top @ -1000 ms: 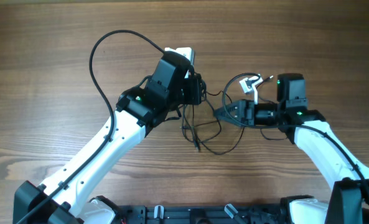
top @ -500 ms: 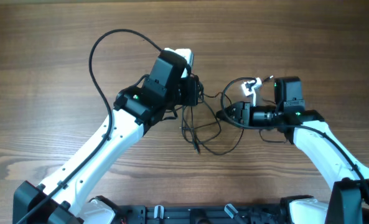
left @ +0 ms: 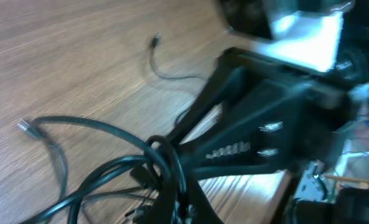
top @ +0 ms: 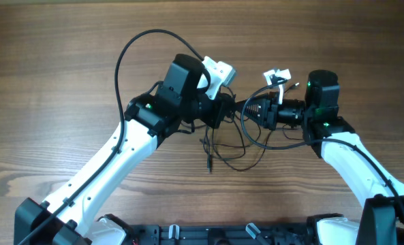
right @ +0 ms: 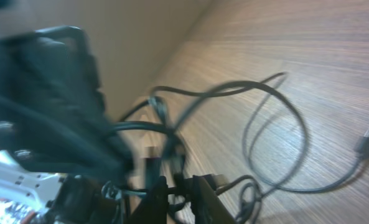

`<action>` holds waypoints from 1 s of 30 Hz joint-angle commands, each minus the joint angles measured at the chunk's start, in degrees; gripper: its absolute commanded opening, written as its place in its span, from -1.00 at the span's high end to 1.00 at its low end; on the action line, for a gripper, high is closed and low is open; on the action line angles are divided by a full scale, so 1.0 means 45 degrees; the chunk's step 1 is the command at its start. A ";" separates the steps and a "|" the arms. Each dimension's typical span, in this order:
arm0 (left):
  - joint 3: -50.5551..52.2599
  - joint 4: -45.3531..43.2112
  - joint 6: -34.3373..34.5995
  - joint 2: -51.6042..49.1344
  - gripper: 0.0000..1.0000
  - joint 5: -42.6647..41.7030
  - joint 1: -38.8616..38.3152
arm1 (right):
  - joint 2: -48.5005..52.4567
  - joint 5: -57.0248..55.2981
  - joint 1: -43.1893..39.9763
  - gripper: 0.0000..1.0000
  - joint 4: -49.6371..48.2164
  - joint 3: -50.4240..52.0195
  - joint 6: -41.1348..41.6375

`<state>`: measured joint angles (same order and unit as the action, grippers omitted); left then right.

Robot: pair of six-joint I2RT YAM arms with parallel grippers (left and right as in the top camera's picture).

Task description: Untangle cables

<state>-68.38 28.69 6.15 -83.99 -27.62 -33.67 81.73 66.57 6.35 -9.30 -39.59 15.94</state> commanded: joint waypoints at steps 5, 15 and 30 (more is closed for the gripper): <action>-0.0107 -0.1350 0.0393 0.0233 0.92 -0.2283 0.0034 | -0.0126 -0.0835 0.0661 0.44 -0.0126 -0.0092 0.0554; -0.0107 -0.0602 0.0272 0.1103 0.92 -0.4682 0.0947 | -0.0126 -0.7888 -0.1107 0.91 0.2200 -0.0092 0.3215; -0.0102 -0.0971 0.2880 0.0000 0.26 0.0495 -0.0010 | -0.0131 -0.0107 -0.1292 0.91 0.2560 -0.0092 0.1491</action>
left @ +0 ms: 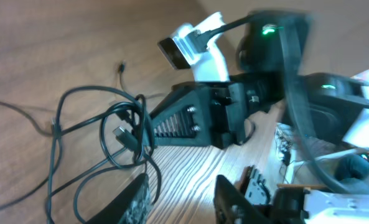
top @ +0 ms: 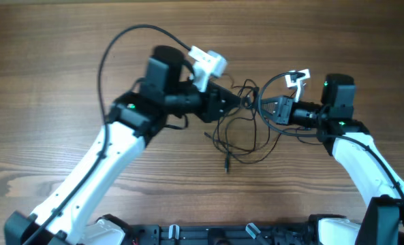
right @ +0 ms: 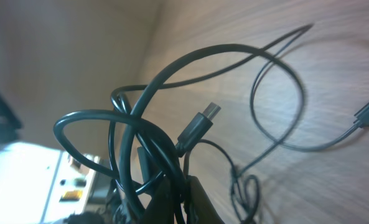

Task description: Untangle cables

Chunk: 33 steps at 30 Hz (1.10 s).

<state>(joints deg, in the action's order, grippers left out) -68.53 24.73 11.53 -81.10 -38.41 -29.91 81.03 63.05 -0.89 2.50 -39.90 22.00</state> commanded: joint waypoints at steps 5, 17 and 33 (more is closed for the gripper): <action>-0.0068 -0.0073 0.3133 -0.1413 0.28 0.3954 -0.1559 | 0.0024 0.1035 0.0325 0.91 -0.0107 -0.0024 0.0063; -0.0073 0.0146 0.7019 -0.0714 0.11 0.6232 -0.0923 | 0.0024 0.1307 0.0325 0.91 -0.0073 -0.0024 -0.0563; -0.0078 0.0874 0.7014 -0.0845 0.10 0.5610 -0.0442 | 0.0024 0.1350 0.0325 0.91 -0.0068 -0.0024 -0.0544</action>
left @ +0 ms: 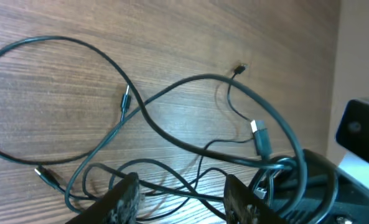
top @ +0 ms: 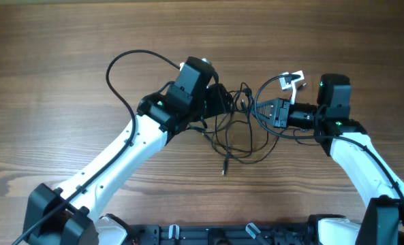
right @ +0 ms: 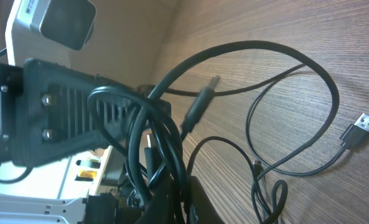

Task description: Untangle cables

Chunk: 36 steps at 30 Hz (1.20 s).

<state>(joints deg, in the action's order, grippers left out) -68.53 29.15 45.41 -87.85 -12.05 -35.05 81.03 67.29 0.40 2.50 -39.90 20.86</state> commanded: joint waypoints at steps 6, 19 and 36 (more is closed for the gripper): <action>-0.0073 0.0296 -0.0835 0.0743 0.11 -0.0738 0.0389 | 0.0024 0.0403 0.0039 0.91 -0.0068 -0.0024 -0.0287; -0.0073 0.0345 -0.1486 -0.1064 0.92 -0.0636 -0.0505 | 0.0024 0.0223 0.0039 0.91 0.0199 -0.0024 -0.0257; -0.0083 0.1593 -0.3181 0.2011 0.06 -0.1326 0.2419 | 0.0024 0.0442 -0.0223 0.91 0.2127 -0.0024 -0.3745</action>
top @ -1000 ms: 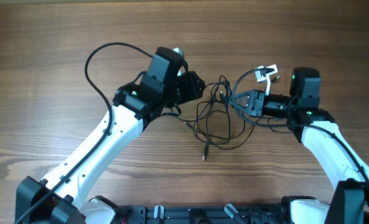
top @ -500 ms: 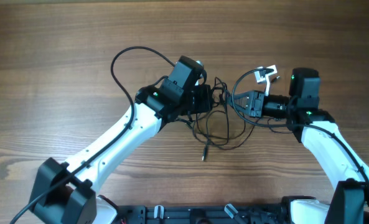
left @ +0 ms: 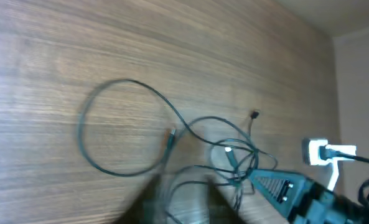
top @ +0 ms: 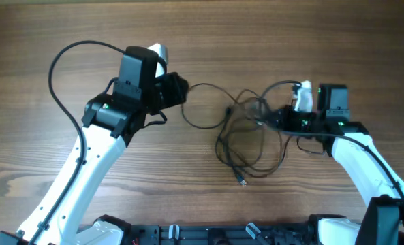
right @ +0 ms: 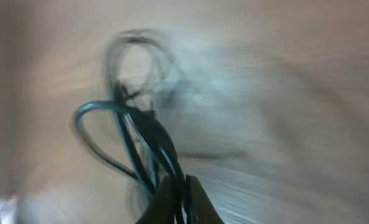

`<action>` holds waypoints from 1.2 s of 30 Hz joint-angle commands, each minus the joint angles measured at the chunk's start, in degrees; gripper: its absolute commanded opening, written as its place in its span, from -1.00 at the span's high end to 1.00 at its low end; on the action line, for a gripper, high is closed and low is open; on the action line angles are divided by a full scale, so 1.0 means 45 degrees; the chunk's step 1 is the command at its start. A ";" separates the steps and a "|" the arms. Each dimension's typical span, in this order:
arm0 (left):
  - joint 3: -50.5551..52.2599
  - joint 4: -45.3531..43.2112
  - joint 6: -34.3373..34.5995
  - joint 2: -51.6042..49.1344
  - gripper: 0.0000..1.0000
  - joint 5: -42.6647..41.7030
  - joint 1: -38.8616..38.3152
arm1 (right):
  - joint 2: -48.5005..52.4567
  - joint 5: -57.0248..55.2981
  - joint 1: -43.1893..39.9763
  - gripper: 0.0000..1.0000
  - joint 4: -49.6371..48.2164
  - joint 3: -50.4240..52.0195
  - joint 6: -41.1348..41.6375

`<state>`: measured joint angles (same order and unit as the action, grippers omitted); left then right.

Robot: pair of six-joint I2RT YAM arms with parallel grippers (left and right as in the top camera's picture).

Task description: Untangle cables

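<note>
A tangle of thin dark cables lies mid-table, blurred in the right wrist view. One loop stretches left from it toward my left gripper. That gripper is blurred, with its fingers apart and nothing between them. My right gripper is shut on several strands at the tangle's right side. The left wrist view shows it as a dark wedge. A plug end trails toward the front.
Wood-grain table all around. The left arm's own cable arcs over the back left. A black rail runs along the front edge.
My left gripper has moved left, away from the tangle. A cable loop now lies drawn out between it and the bundle. My right gripper stays shut on the strands, a little further right.
Both grippers were close together over the bundle at first. Then they stood slightly apart, the right one shut on strands and the left open beside them. The left was at the tangle's left edge; now it is well to the left and the cables lie more spread.
</note>
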<state>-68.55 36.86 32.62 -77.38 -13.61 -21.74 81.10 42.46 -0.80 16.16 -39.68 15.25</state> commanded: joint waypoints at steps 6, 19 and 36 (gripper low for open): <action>-0.0078 -0.1141 -0.4896 -0.0607 -0.64 -0.2059 -0.3118 | 0.0010 0.7261 0.0053 0.91 -0.1783 -0.0073 -0.2885; -0.0078 -0.1957 -0.4600 -0.1812 0.92 0.1681 -0.4051 | 0.0010 0.2992 0.0495 0.91 -0.0918 -0.0073 -0.1617; -0.0078 -0.1389 -0.4313 -0.1831 0.27 -0.0024 -0.3910 | 0.0010 0.3983 0.0486 0.91 -0.1015 -0.0073 -0.2011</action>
<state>-68.53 30.68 15.88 -83.66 -10.17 -37.80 81.06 55.96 1.37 11.92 -39.79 8.14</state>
